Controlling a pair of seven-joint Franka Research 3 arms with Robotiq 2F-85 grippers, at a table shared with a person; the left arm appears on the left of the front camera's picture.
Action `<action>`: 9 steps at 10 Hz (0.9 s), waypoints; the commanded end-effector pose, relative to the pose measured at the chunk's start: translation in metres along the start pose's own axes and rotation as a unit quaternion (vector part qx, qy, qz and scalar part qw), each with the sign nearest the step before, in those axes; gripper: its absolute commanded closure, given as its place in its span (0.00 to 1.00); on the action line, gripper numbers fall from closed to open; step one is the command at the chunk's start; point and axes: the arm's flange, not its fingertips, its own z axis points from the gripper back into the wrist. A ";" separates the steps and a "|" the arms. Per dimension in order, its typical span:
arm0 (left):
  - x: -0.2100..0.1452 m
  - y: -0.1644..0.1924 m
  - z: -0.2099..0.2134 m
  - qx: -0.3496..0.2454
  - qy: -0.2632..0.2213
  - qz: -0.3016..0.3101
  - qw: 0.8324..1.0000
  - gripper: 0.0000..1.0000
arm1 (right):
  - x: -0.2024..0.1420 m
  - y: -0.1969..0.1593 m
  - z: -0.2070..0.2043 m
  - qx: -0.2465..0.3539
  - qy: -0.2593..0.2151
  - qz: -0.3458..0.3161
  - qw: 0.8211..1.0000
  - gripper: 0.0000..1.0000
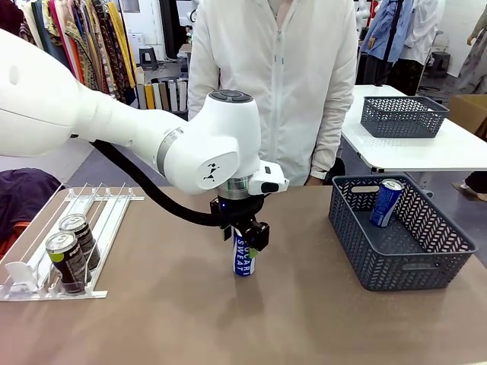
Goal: Retrieve and store the cans from the dispenser.
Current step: Pick up the last remaining can from one row of the Automatic Can Dispenser and place it in the middle of the table.
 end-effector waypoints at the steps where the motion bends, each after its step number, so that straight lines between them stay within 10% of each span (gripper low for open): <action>1: -0.002 0.001 0.010 0.009 -0.008 0.002 1.000 0.00 | 0.004 0.002 -0.001 0.011 -0.006 0.008 1.000 0.00; 9: -0.114 0.135 0.185 -0.124 -0.140 0.083 0.979 0.00 | 0.004 0.002 -0.001 0.011 -0.006 0.008 1.000 0.00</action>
